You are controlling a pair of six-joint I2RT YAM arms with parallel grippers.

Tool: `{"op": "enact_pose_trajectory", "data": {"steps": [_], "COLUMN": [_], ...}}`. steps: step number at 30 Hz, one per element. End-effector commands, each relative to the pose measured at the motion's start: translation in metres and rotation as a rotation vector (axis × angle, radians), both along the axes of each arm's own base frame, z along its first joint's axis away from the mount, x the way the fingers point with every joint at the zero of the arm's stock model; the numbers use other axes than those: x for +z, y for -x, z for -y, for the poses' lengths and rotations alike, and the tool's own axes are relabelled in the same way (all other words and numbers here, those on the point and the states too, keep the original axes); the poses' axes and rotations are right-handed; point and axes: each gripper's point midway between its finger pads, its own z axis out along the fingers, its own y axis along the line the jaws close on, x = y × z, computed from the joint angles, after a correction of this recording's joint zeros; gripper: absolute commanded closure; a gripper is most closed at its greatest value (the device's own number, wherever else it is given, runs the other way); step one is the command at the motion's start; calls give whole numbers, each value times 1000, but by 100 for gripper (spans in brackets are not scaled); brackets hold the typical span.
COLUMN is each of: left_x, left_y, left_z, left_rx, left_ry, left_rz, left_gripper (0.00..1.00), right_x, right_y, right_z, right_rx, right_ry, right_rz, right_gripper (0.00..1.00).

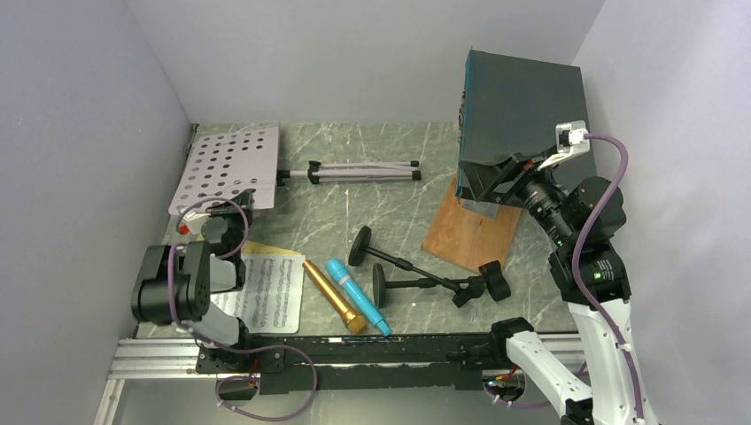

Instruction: Set up the instrument practice props

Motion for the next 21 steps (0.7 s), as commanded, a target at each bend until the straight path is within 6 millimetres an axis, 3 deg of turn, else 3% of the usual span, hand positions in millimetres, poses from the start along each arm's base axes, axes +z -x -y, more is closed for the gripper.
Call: {"op": "enact_pose_trajectory", "data": {"steps": [1,2,5,15,21], "left_x": [135,163,205,309,350], "left_y": [10,16,26,53,75], "left_z": [23,29,48,111,142], "left_rx": [-103,-123,-194,-495,-655], "left_ry": [-266,-338,-537,-887,-1063], "left_rz": [357,408,448,774,982], "left_gripper": [100,100,100,100,100], "right_x": [10,10,7,0,-10], "right_y": [1,1,1,-3,-11], "right_z": [-4,-5,-7,-33,-57], "right_rx": [22,28,44,196,298], "right_ry": [0,-1,-9,27,49], "right_rz": [49,50,48,19,-41], "right_gripper": [0,0,0,0,0]}}
